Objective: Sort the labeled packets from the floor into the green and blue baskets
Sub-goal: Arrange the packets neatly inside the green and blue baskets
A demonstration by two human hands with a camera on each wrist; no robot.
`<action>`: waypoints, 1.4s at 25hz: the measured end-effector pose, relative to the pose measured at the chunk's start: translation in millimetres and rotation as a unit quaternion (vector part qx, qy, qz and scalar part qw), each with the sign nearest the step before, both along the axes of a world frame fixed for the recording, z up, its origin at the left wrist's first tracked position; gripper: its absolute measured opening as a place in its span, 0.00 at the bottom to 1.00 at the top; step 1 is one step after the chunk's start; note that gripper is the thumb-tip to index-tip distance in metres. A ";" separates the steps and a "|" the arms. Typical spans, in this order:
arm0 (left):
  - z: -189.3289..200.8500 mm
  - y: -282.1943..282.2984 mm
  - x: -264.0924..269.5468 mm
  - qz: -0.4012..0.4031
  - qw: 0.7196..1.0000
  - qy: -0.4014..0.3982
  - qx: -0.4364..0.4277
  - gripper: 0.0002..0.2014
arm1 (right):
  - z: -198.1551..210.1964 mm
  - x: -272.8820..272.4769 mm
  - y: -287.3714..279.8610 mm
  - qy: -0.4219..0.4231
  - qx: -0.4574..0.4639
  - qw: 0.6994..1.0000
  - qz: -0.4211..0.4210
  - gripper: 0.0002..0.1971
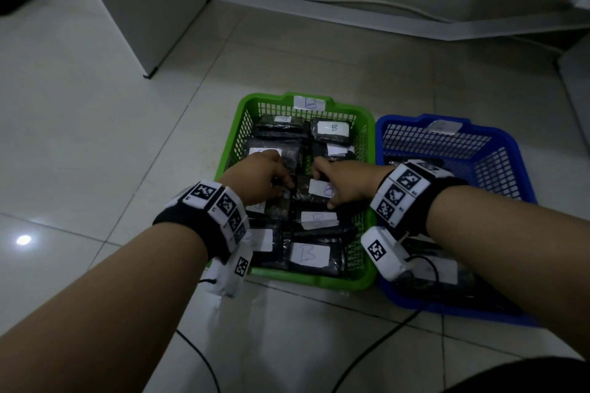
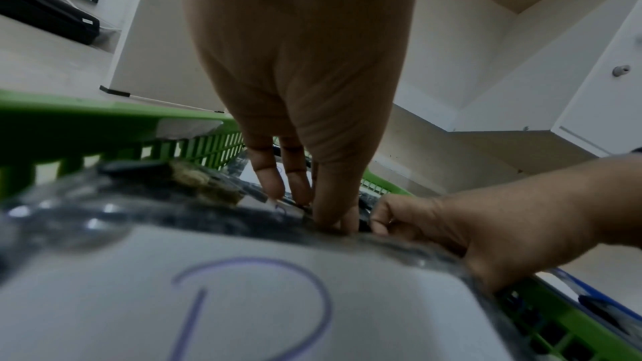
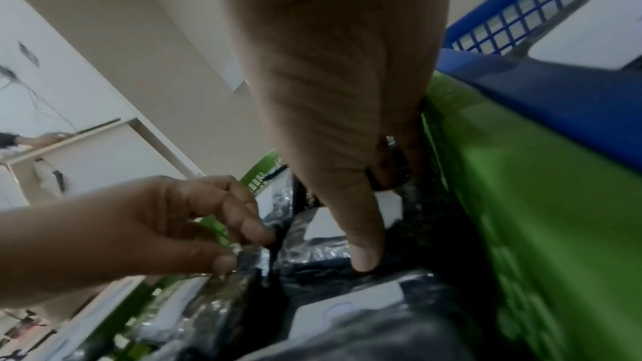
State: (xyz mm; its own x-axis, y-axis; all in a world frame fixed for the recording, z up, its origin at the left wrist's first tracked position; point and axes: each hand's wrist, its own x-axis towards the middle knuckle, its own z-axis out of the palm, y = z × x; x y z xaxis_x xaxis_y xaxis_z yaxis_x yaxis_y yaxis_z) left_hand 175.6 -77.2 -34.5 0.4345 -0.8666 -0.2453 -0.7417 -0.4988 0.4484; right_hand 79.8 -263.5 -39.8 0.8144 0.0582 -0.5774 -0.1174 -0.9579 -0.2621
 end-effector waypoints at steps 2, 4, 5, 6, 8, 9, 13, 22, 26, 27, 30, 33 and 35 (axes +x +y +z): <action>-0.5 1.0 -0.6 -0.002 1.000 -0.006 -0.003 0.12 | 7.8 -3.7 1.9 -0.053 0.003 0.998 -0.019 0.24; -0.6 3.0 -1.6 -0.005 1.000 -0.007 -0.021 0.12 | 16.2 -13.9 8.2 -0.123 0.015 0.992 -0.038 0.16; 0.1 3.8 -2.3 -0.007 0.999 0.000 -0.039 0.11 | 18.7 -20.3 11.6 -0.114 0.028 0.992 -0.037 0.13; 0.3 5.1 -4.0 -0.011 0.998 0.014 -0.055 0.10 | 19.8 -28.3 16.4 -0.076 0.036 0.996 -0.023 0.13; 0.6 7.6 -8.7 -0.029 0.997 0.039 -0.056 0.09 | 14.8 -41.2 24.9 0.008 0.013 1.000 0.022 0.21; -0.3 8.8 -11.6 -0.041 0.997 0.039 -0.045 0.09 | 11.3 -45.1 26.4 0.027 -0.001 0.999 0.033 0.24; -2.7 13.1 -17.1 -0.044 0.998 0.028 -0.029 0.09 | 13.3 -44.8 22.5 -0.012 0.012 0.999 -0.035 0.24; 2.5 16.5 -23.0 -0.070 0.995 0.069 -0.020 0.10 | 6.1 -54.3 42.4 -0.174 0.030 0.976 -0.125 0.10; 7.6 27.1 -12.1 -0.020 0.982 0.184 0.039 0.13 | 24.4 -62.3 55.2 -0.047 0.075 0.995 -0.035 0.22; 7.1 30.6 -9.9 -0.025 0.977 0.203 0.053 0.12 | 22.5 -66.3 58.5 -0.023 0.060 0.998 -0.004 0.25; 4.5 36.5 -11.5 -0.025 0.976 0.207 0.060 0.09 | 20.3 -74.6 52.9 -0.023 0.041 0.999 -0.013 0.23; 3.9 33.9 -14.6 -0.026 0.981 0.184 0.059 0.09 | 27.7 -74.7 44.4 0.009 0.022 0.999 -0.023 0.18; 6.6 34.7 -12.0 0.012 0.991 0.135 0.016 0.11 | 29.9 -73.8 45.5 0.019 0.027 0.999 -0.027 0.16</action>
